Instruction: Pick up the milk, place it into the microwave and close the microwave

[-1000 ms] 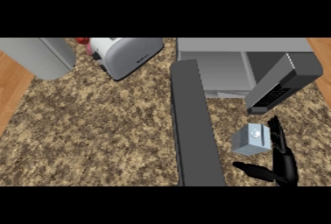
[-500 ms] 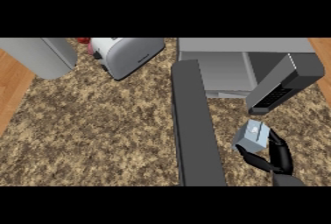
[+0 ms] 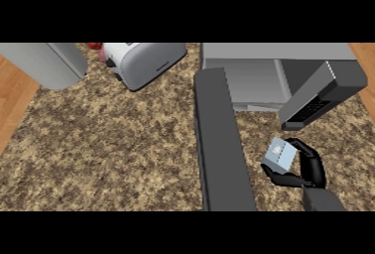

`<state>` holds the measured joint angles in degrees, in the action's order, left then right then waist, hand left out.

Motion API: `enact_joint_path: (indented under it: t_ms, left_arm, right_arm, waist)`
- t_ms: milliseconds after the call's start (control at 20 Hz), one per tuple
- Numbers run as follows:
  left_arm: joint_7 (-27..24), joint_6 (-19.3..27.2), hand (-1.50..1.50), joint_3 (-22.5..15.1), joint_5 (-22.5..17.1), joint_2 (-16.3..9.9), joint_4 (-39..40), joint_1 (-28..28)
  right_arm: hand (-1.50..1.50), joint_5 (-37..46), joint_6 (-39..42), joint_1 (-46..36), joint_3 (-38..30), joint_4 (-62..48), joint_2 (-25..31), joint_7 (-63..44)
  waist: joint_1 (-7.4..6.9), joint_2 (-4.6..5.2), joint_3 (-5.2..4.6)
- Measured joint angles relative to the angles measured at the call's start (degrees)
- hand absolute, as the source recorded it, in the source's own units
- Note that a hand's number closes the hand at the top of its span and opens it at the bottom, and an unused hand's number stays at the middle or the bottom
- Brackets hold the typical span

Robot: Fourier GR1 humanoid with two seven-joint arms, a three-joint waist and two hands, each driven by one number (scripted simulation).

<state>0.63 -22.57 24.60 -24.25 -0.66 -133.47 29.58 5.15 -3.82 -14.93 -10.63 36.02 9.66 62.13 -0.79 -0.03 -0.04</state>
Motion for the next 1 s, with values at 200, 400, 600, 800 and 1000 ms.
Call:
enact_joint_path:
  t_ms: [200, 400, 600, 800, 1000]
  left_arm:
    - [0.2, -0.5, -1.50, 0.1, -0.7, -0.3, -0.4, 0.3]
    - [0.6, -0.8, -1.50, 1.3, -1.9, -0.5, -0.1, -0.3]
    - [0.3, -0.5, -1.50, 1.2, -2.0, -0.1, 0.0, 0.4]
    - [0.4, -0.4, -1.50, 1.3, -1.8, 0.0, -0.2, 0.4]
    - [-0.7, -1.5, -1.50, 2.0, -1.5, 0.4, 0.7, 0.8]
  right_arm:
    - [1.50, -0.1, 2.2, -5.2, -1.0, -8.1, 1.8, 0.1]
    - [1.50, 0.0, 5.4, -8.6, -0.2, -10.7, 2.4, -1.2]
    - [1.50, -0.3, 8.8, -7.8, 1.7, -7.9, 1.2, -2.5]
    - [1.50, -0.6, 10.1, -7.0, 3.4, -1.7, 0.2, -4.8]
    - [1.50, -0.7, 8.9, -6.6, 5.2, 6.5, -1.6, -10.6]
  waist:
    - [-0.53, 0.23, 0.07]
    - [-0.44, 0.21, 0.10]
    - [0.12, 0.02, 0.05]
    - [0.49, -0.10, 0.04]
    - [0.64, -0.18, 0.00]
